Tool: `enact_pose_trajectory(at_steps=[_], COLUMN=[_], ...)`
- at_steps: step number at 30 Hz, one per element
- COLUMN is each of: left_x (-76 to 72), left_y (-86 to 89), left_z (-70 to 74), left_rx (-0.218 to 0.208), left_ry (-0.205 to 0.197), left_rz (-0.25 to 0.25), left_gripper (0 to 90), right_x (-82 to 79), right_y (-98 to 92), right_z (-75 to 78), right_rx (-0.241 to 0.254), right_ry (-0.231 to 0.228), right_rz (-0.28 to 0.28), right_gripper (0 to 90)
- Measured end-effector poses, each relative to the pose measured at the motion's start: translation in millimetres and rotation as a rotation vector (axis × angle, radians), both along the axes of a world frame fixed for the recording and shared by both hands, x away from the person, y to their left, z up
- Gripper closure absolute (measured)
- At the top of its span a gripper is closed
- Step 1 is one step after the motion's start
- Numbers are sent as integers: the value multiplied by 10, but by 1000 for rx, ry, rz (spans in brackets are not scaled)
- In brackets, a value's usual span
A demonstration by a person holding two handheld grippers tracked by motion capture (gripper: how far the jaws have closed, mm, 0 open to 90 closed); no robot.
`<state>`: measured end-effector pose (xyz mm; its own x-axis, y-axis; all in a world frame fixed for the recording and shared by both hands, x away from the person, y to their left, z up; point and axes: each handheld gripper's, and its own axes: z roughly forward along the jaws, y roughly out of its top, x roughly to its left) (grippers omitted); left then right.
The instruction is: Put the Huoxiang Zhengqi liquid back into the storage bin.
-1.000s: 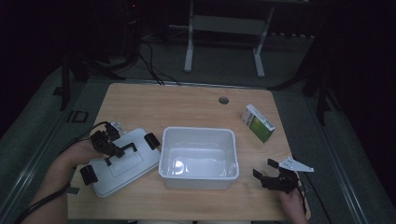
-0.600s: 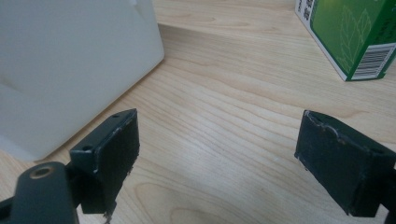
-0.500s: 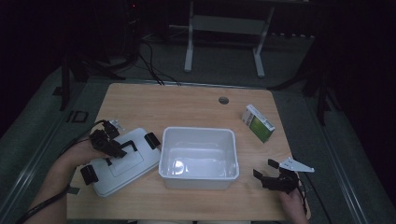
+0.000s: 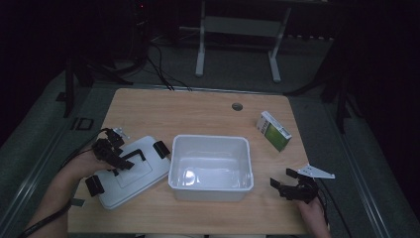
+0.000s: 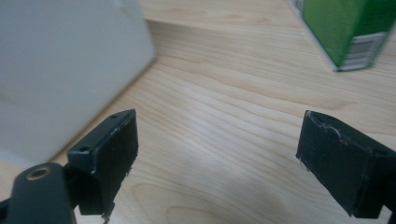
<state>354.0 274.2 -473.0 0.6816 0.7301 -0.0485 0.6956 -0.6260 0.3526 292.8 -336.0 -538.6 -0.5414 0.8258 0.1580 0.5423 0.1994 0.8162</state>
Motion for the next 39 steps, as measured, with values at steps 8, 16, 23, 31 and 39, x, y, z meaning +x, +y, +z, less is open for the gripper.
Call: enact_pose_trajectory(at_steps=[8,16,23,31,39], left_x=[-28,-34,-8,2,-3], left_y=[35,12,21,27,54], left_z=[52,70,93,98,86], left_rx=[14,-6,-26,-15,-8], left_ry=[-16,-14,-17,-9,-5], left_rz=[2,-8,-7,-8,-7], left_gripper=[251,251,251,251,251], right_x=[102,379,708,1113,1425], right_y=[-56,-84,-113,-157,-130], right_z=[284,608,835,974,954], right_rx=[-17,-122,-184,-218,-271], right_ry=[27,12,-1,41,113], right_rz=[28,26,32,30,60], right_gripper=[120,189,246,277,291])
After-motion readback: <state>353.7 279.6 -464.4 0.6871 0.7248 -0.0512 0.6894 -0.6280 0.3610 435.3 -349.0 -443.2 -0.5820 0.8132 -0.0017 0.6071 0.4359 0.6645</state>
